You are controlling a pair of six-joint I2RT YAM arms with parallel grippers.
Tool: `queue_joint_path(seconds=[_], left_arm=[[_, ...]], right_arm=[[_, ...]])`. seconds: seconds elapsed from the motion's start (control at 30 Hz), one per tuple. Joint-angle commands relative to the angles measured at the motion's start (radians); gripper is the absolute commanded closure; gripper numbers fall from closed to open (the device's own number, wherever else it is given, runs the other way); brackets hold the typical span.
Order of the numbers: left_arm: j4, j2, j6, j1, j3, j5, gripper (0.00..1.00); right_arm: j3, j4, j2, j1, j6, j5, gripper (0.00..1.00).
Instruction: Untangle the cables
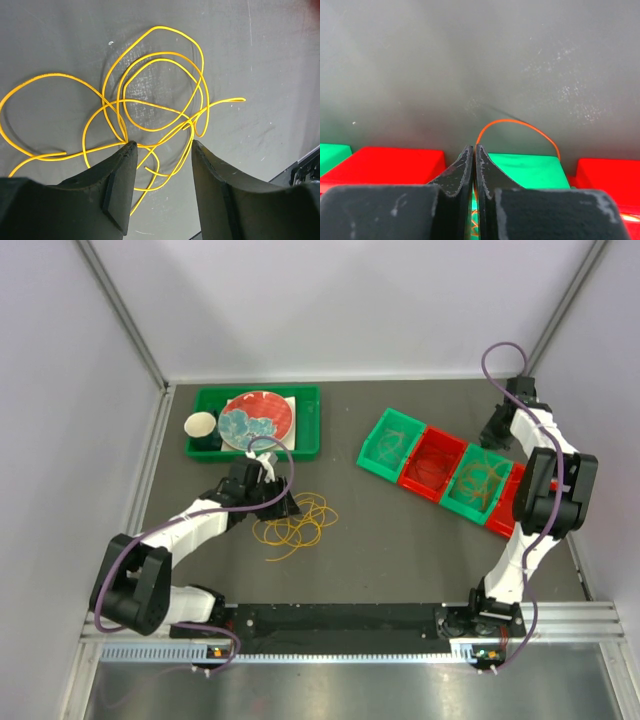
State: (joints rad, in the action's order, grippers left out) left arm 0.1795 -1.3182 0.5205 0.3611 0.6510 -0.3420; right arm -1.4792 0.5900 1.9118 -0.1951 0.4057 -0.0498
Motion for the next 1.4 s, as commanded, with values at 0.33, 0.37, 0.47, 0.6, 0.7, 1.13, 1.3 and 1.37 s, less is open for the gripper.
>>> queue_joint_path(seconds=[0.33,0.37,0.47,0.6,0.7,1.13,1.3,1.37], left_arm=[[-0.011,0.028,-0.019,-0.007,0.035,0.028,0.48],[-0.012,0.030,-0.020,-0.007,0.032,0.026,0.48],[-0.026,0.028,-0.017,-0.005,0.027,0.020,0.48],[-0.031,0.027,-0.016,-0.007,0.027,0.018,0.48],[-0.028,0.040,-0.016,-0.005,0.024,0.027,0.48],[-0.034,0.037,-0.014,-0.007,0.019,0.008,0.48],[-0.032,0.040,-0.013,-0.005,0.019,0.001,0.48],[-0.032,0.045,-0.013,-0.005,0.015,0.001,0.48]], right_arm=[[0.108,-0.091,-0.330,-0.006,-0.007,0.040,1.00],[0.123,-0.093,-0.376,-0.003,-0.007,0.045,1.00],[0.189,-0.139,-0.437,0.002,0.025,0.174,1.00],[0.221,-0.141,-0.502,0.051,0.054,0.268,1.00],[0.269,-0.176,-0.545,0.056,0.106,0.335,1.00],[0.381,-0.190,-0.793,0.057,0.185,0.346,1.00],[0.476,-0.217,-0.800,0.054,0.170,0.271,1.00],[0.531,-0.342,-0.804,0.023,0.194,0.298,1.00]])
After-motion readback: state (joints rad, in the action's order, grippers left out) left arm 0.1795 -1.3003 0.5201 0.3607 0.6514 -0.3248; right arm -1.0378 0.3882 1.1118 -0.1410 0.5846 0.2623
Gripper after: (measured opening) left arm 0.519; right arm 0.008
